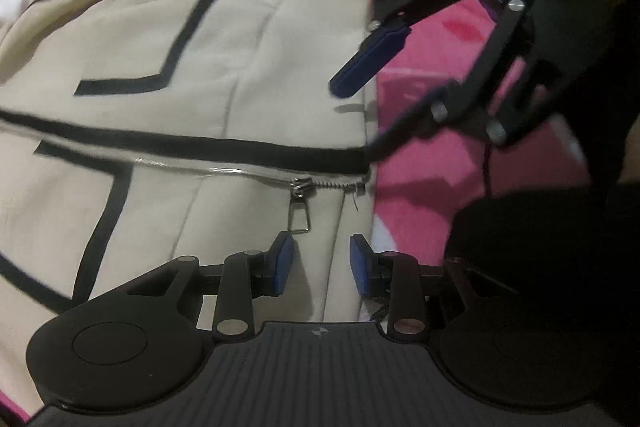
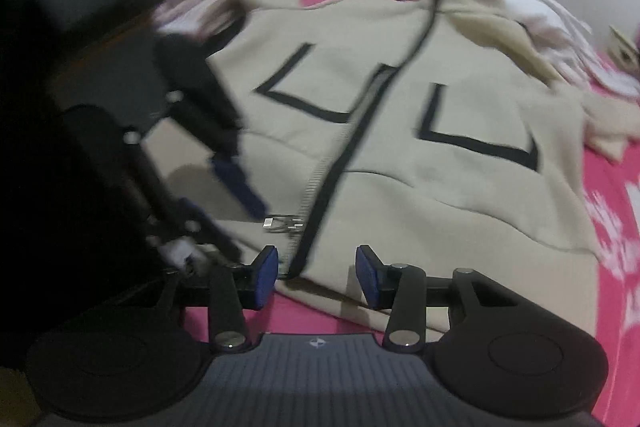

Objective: Fold clothes

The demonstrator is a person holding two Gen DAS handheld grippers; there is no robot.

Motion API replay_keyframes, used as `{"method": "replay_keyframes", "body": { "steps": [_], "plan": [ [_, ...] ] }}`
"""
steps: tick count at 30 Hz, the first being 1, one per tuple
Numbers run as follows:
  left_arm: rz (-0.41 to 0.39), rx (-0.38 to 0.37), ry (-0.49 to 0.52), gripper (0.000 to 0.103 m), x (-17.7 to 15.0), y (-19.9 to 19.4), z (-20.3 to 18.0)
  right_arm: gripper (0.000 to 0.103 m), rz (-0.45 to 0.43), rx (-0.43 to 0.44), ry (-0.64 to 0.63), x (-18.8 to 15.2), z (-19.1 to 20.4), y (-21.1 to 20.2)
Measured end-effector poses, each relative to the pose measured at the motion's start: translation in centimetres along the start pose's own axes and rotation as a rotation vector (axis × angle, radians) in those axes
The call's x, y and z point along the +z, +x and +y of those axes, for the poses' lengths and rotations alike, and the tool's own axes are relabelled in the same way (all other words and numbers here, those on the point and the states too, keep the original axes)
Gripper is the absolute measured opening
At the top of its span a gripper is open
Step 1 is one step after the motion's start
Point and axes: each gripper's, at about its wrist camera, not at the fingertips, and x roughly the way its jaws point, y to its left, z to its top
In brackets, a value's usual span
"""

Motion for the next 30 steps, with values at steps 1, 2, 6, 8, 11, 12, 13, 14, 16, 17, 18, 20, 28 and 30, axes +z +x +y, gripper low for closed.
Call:
{"method": "replay_keyframes", "body": {
  "steps": [1, 2, 6, 8, 11, 12, 13, 14, 16, 17, 18, 20, 28, 30],
  "plan": [
    [0.004, 0.017, 0.031, 0.031, 0.0, 0.2, -0.4, 0.047, 0.005, -0.007, -0.030, 0.0, 0.6, 0.3],
    [0.006, 0.033, 0.061, 0.031, -0.1, 0.3, -0.8, 0.047, 0.011, -0.014, -0.060, -0.1, 1.2, 0.6],
    [0.009, 0.063, 0.084, 0.029, -0.4, 0.2, -1.0, 0.047, 0.035, -0.081, -0.158, -0.6, 2.9, 1.8],
    [0.013, 0.075, 0.082, 0.029, -0.6, -0.1, -0.7, 0.043, 0.041, -0.101, -0.179, -0.8, 3.2, 2.0],
    [0.014, 0.082, 0.094, 0.029, -0.9, -0.1, -0.9, 0.040, 0.048, -0.122, -0.190, -0.9, 3.3, 2.2],
    [0.016, 0.086, 0.104, 0.030, -0.9, 0.0, -1.1, 0.039, 0.049, -0.130, -0.196, -0.9, 3.3, 2.2],
    [0.018, 0.091, 0.113, 0.032, -1.0, 0.1, -1.4, 0.036, 0.050, -0.137, -0.202, -0.9, 3.3, 2.3],
    [0.019, 0.096, 0.123, 0.032, -1.0, 0.2, -1.6, 0.028, 0.051, -0.145, -0.208, -0.8, 3.3, 2.4],
    [0.013, 0.098, 0.129, 0.032, -0.9, 0.1, -1.1, 0.020, 0.035, -0.153, -0.174, -0.5, 2.7, 2.1],
    [0.008, 0.092, 0.124, 0.032, -1.0, 0.0, -0.9, 0.013, 0.024, -0.150, -0.146, -0.3, 2.3, 1.8],
    [0.003, 0.088, 0.116, 0.030, -1.0, -0.1, -0.8, 0.013, 0.013, -0.146, -0.117, -0.1, 1.9, 1.6],
    [-0.008, 0.080, 0.093, 0.019, -0.8, -0.3, -0.4, 0.012, 0.000, -0.141, -0.075, 0.0, 1.2, 1.2],
    [-0.043, -0.011, 0.057, 0.000, -1.3, -1.7, 0.0, 0.011, -0.040, -0.110, 0.023, 0.4, -0.2, -0.1],
    [-0.046, -0.053, 0.031, 0.000, -1.2, -2.2, 0.6, 0.011, -0.052, -0.088, 0.043, 0.6, -0.4, -0.5]
  ]
}}
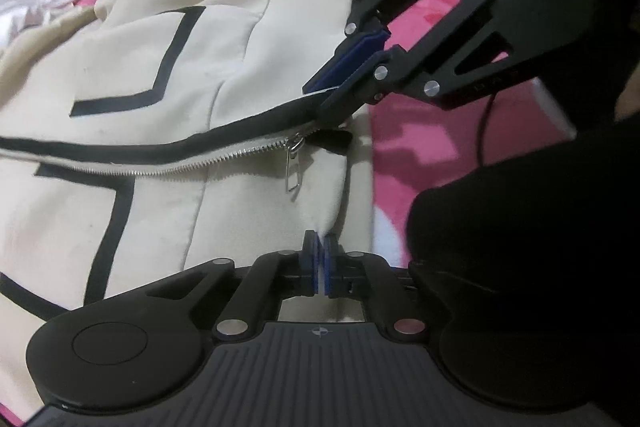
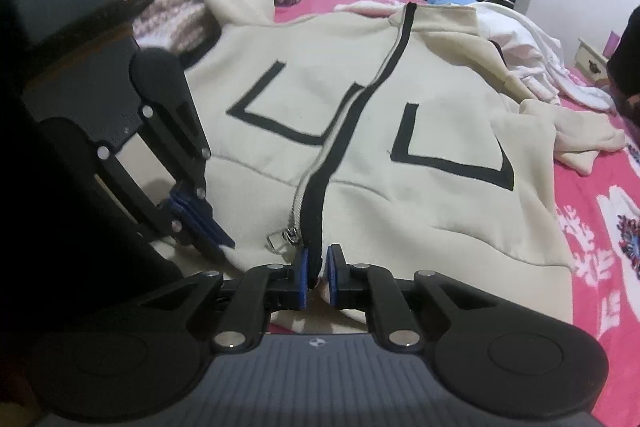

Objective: Fold clothes

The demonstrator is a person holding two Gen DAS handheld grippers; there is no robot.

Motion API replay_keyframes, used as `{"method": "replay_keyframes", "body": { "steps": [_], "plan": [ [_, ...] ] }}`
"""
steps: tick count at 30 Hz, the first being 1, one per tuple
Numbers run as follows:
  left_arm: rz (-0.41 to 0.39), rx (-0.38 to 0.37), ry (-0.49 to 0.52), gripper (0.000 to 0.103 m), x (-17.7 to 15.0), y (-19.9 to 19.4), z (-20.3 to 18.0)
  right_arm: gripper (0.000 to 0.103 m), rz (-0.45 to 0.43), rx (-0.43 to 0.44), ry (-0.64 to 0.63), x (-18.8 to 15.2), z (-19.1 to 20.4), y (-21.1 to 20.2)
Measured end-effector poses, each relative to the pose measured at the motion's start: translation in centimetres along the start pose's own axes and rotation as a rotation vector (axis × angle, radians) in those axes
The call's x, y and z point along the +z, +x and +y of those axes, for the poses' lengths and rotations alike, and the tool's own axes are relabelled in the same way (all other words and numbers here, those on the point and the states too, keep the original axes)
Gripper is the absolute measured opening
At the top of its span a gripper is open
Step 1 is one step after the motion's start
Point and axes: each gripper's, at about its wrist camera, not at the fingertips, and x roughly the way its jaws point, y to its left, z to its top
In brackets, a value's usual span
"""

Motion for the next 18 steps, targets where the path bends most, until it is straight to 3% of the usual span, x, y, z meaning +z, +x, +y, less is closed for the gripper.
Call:
{"method": "replay_keyframes", "body": {
  "steps": [6, 12, 15, 18],
  "plan": [
    [0.025, -0.084, 0.005, 0.000, 0.0, 0.0, 0.0, 0.011, -0.005, 0.018, -0.010, 0.3, 0.4, -0.2],
    [0.046, -0.098, -0.029, 0.001, 0.2, 1.7, 0.8, 0.012, 0.026, 0.032, 0.002, -0.2, 0.6, 1.1],
    [0.047, -0.093, -0.059, 0.003, 0.1, 2.3, 0.9, 0.017, 0.069, 0.032, 0.026, -1.2, 0.8, 2.6],
    [0.048, -0.083, -0.083, 0.009, 0.0, 1.6, 0.8, 0.024, 0.065, 0.087, 0.106, -0.7, -0.2, 1.8]
  ]
}}
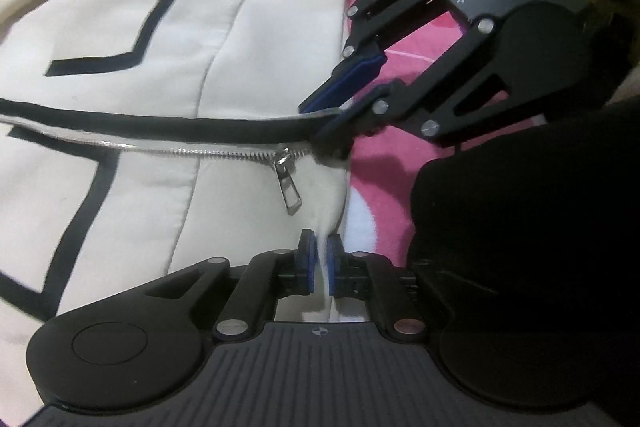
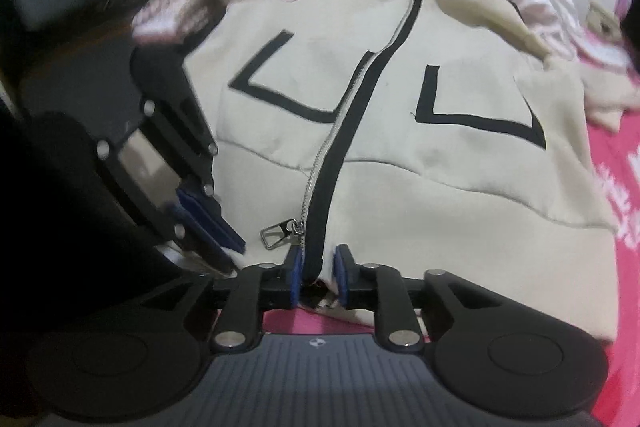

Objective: Fold clothes

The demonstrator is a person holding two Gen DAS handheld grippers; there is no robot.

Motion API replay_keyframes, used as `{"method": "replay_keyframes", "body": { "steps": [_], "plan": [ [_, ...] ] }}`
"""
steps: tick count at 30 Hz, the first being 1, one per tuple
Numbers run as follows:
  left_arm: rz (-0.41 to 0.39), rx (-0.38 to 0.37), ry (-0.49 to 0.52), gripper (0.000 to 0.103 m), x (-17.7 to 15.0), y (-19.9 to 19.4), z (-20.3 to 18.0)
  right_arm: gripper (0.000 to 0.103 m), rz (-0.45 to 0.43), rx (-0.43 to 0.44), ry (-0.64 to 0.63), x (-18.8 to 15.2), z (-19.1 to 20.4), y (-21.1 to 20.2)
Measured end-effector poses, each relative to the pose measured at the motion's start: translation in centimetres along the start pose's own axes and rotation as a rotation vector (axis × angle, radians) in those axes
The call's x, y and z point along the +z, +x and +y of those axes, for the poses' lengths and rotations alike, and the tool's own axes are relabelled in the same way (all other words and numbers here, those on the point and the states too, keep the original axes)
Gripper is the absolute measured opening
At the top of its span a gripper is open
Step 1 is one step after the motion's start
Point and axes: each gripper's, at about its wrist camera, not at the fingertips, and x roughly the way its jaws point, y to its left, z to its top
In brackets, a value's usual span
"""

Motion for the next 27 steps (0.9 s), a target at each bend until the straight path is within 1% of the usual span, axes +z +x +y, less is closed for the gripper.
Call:
{"method": "replay_keyframes", "body": {
  "steps": [2, 3, 5, 6, 8, 11, 12, 14, 16, 18, 20, 22, 24, 25, 26, 27],
  "plan": [
    [0.003, 0.004, -0.029, 0.016, -0.2, -0.7, 0.1, 0.025, -0.038, 0.078, 0.099, 0.1, -1.1, -1.4],
    [0.003, 0.005, -0.048, 0.017, -0.3, -1.1, 0.2, 0.025, -0.056, 0.119, 0.152, 0.0, -1.8, -2.2],
    [-0.005, 0.007, -0.102, 0.019, -0.6, -2.4, 1.0, 0.025, -0.099, 0.158, 0.259, 0.0, -3.6, -3.8],
    [-0.010, 0.012, -0.131, 0.019, -0.8, -3.0, 1.4, 0.025, -0.117, 0.129, 0.307, -0.2, -4.8, -4.6],
    [-0.042, 0.049, -0.179, 0.019, -0.4, -4.4, 2.7, 0.025, -0.155, 0.072, 0.403, -0.6, -7.4, -6.3],
    [-0.107, 0.109, -0.231, 0.021, 0.9, -6.0, 4.7, 0.027, -0.213, -0.059, 0.537, -1.6, -11.8, -8.7],
    [-0.137, 0.114, -0.234, 0.021, 1.6, -6.1, 4.9, 0.028, -0.219, -0.095, 0.571, -1.7, -13.2, -9.0],
    [-0.193, 0.103, -0.224, 0.022, 3.6, -5.6, 4.9, 0.028, -0.219, -0.155, 0.587, -1.2, -15.5, -9.1],
    [-0.218, 0.068, -0.200, 0.022, 5.6, -3.8, 4.4, 0.028, -0.209, -0.183, 0.581, -0.6, -16.9, -8.2],
    [-0.216, 0.028, -0.178, 0.023, 7.3, -1.5, 3.9, 0.025, -0.182, -0.176, 0.553, -0.4, -17.5, -6.8],
    [-0.153, 0.006, -0.186, 0.023, 7.7, 1.2, 3.6, 0.026, -0.039, -0.191, 0.542, -1.7, -17.8, -3.8],
    [-0.129, 0.002, -0.175, 0.023, 7.3, 2.3, 3.4, 0.025, 0.041, -0.160, 0.579, -4.0, -17.8, -2.0],
    [-0.116, -0.012, -0.167, 0.023, 7.2, 2.5, 3.6, 0.023, 0.084, -0.166, 0.513, -3.4, -17.4, -2.8],
    [-0.107, -0.027, -0.184, 0.023, 7.5, 2.4, 3.9, 0.024, 0.104, -0.164, 0.512, -2.6, -17.6, -3.4],
    [-0.099, -0.042, -0.200, 0.023, 7.8, 2.3, 4.3, 0.026, 0.091, -0.139, 0.517, -1.8, -17.9, -4.1],
    [-0.091, -0.057, -0.216, 0.023, 8.1, 2.1, 4.7, 0.026, 0.046, -0.127, 0.518, -0.9, -18.6, -4.9]
  ]
}}
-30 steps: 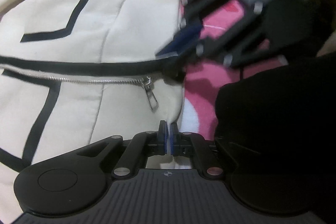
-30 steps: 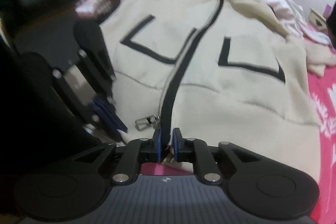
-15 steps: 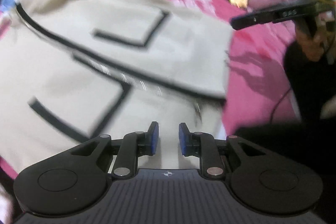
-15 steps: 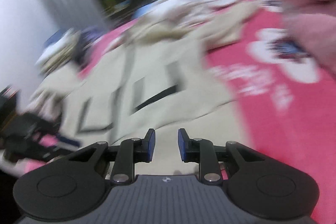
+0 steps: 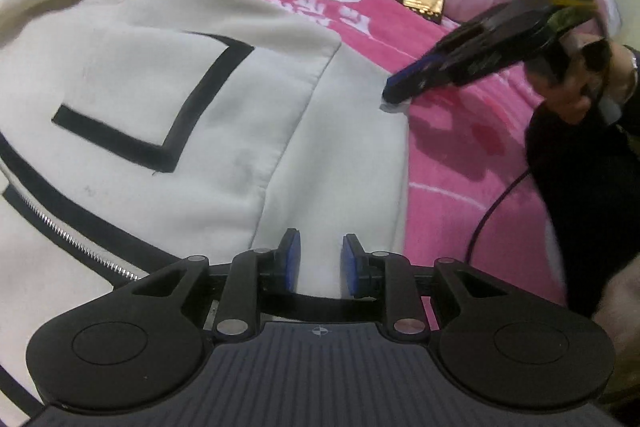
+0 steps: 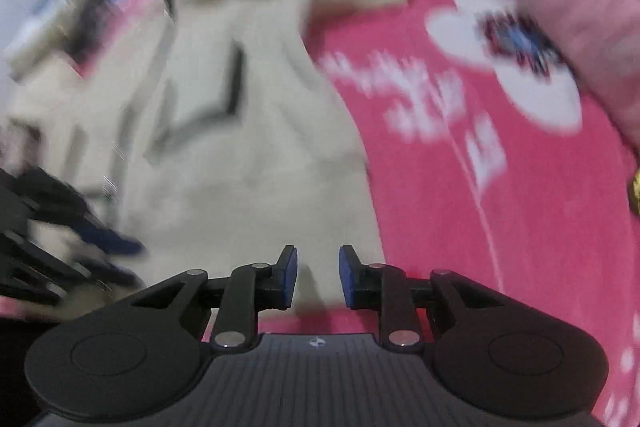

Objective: Fold clothes

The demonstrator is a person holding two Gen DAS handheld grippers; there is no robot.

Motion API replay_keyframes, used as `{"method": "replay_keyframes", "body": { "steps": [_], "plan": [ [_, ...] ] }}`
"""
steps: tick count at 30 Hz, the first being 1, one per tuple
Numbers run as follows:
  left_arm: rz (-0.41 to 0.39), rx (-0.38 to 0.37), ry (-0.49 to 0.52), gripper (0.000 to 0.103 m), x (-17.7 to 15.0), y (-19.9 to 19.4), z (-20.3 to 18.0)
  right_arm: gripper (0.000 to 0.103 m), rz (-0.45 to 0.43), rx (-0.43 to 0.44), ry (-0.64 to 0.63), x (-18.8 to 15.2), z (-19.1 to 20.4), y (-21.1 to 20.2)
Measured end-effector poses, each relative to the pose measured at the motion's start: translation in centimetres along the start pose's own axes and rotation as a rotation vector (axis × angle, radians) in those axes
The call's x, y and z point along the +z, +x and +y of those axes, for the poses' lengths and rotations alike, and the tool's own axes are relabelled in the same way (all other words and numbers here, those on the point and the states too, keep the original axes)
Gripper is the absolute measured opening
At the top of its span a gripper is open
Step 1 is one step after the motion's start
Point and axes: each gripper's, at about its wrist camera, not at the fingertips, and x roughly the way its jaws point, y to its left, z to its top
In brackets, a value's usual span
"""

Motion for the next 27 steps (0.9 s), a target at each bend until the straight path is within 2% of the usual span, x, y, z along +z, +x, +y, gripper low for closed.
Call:
{"method": "replay_keyframes", "body": {
  "steps": [3, 7, 8, 9, 12, 15, 17, 19, 21, 23, 25, 27],
  "plan": [
    [0.021, -0.020, -0.013, 0.023, 0.5, 0.2, 0.4, 0.026, -0.122, 0.042, 0.013, 3.5, -0.7, -1.4],
    [0.047, -0.048, -0.029, 0.023, 0.7, 0.9, 0.7, 0.026, -0.227, 0.052, 0.039, 8.5, -2.0, 1.1],
    [0.052, -0.049, -0.028, 0.023, 0.5, 0.7, 0.7, 0.028, -0.237, 0.082, 0.086, 9.9, -3.0, 2.2],
    [0.059, -0.050, -0.025, 0.023, 0.7, 0.7, 0.5, 0.038, -0.246, 0.112, 0.133, 11.2, -4.0, 3.4],
    [0.056, -0.062, -0.018, 0.023, 1.6, -0.2, 0.3, 0.055, -0.197, 0.266, 0.444, 14.8, -9.4, 7.7],
    [-0.033, -0.102, -0.023, 0.023, 3.7, -1.5, 0.7, 0.061, -0.143, 0.398, 0.679, 16.9, -12.7, 11.2],
    [-0.092, -0.106, -0.031, 0.024, 5.3, -1.6, 1.3, 0.069, -0.108, 0.400, 0.730, 18.5, -13.4, 12.9],
    [-0.138, -0.073, -0.034, 0.024, 7.3, -0.3, 2.1, 0.069, -0.082, 0.404, 0.758, 19.4, -13.5, 13.9],
    [-0.173, -0.038, -0.041, 0.024, 9.1, 1.6, 3.2, 0.069, -0.057, 0.429, 0.736, 20.1, -12.9, 14.3],
    [-0.187, -0.021, -0.071, 0.024, 10.3, 3.4, 4.1, 0.069, -0.044, 0.418, 0.718, 20.3, -12.2, 14.2],
    [-0.191, -0.037, -0.121, 0.024, 11.1, 4.9, 5.3, 0.069, -0.053, 0.399, 0.725, 20.4, -12.2, 14.0],
    [-0.190, -0.062, -0.143, 0.024, 11.2, 5.8, 5.9, 0.069, -0.083, 0.310, 0.760, 20.6, -13.1, 13.7]
  ]
}}
